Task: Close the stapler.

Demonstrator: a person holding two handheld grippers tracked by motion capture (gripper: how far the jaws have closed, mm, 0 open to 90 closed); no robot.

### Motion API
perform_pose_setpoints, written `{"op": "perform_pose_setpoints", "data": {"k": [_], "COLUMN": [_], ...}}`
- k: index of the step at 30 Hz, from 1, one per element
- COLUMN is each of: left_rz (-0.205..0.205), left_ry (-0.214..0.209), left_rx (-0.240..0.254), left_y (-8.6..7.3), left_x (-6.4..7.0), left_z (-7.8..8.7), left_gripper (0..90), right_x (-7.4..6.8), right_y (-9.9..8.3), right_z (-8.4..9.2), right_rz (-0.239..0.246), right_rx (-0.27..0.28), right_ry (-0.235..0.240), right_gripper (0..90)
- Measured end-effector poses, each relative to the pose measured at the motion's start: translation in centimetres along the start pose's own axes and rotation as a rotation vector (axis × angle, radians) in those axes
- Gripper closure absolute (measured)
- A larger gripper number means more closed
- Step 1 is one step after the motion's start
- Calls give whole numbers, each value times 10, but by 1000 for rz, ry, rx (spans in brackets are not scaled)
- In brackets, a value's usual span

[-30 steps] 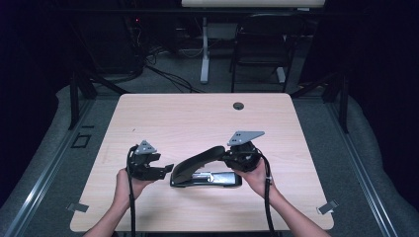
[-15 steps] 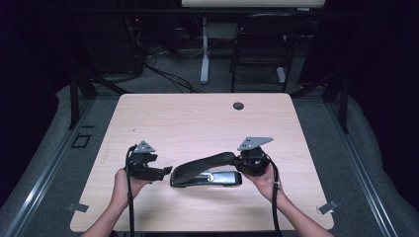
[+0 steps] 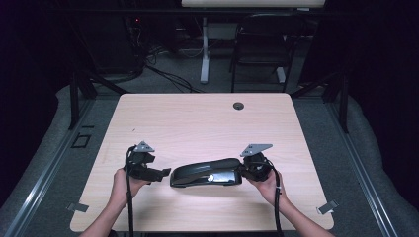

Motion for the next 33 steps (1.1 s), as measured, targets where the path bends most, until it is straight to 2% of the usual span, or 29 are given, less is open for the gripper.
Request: {"op": "perform_pose_setpoints", "data": {"k": [4,8,11,13,18,21,22,26,29,33], "left_rz": [-2,-3,-3,-2,0,-5,-6,-7,-8,-8], "left_ry": [-4,-3,-1,1,2,1,0,0,4,8], "left_rx": [3,4,8,8,10,7,7,4,3,3], "left_y": [0,0,0,-1,-1,-1,-1,-1,-1,-1], "left_x": [1,1,1,0,-1,0,0,0,0,-1], "left_z": [1,1,2,3,3,3,3,3,3,3], "left_gripper": [164,163,161,160,158,158,158,155,150,147], "right_x": [2,0,2,5,10,4,2,-9,-16,-19], "right_y": [-4,-4,-4,-2,5,12,14,20,22,22], "right_z": [-4,-5,-4,-1,14,25,29,39,38,35], "right_rz": [-7,11,9,-5,-19,25,41,65,87,104], "right_rx": [-17,-36,-48,-47,6,38,49,74,53,38], "right_ry": [-1,-7,-27,-54,-109,-181,-190,-162,-137,-130], "right_gripper": [883,882,882,883,881,879,876,875,875,884]}}
Point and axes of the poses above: each handheld gripper's, and its own axes: z roughly backward along the jaws, y roughly out of its top, x roughly to its right, the point moved 1 cm from there along -z, roughly forward along the jaws, and after that the axes turned 6 degrees about -z, right-handed, at the moved point
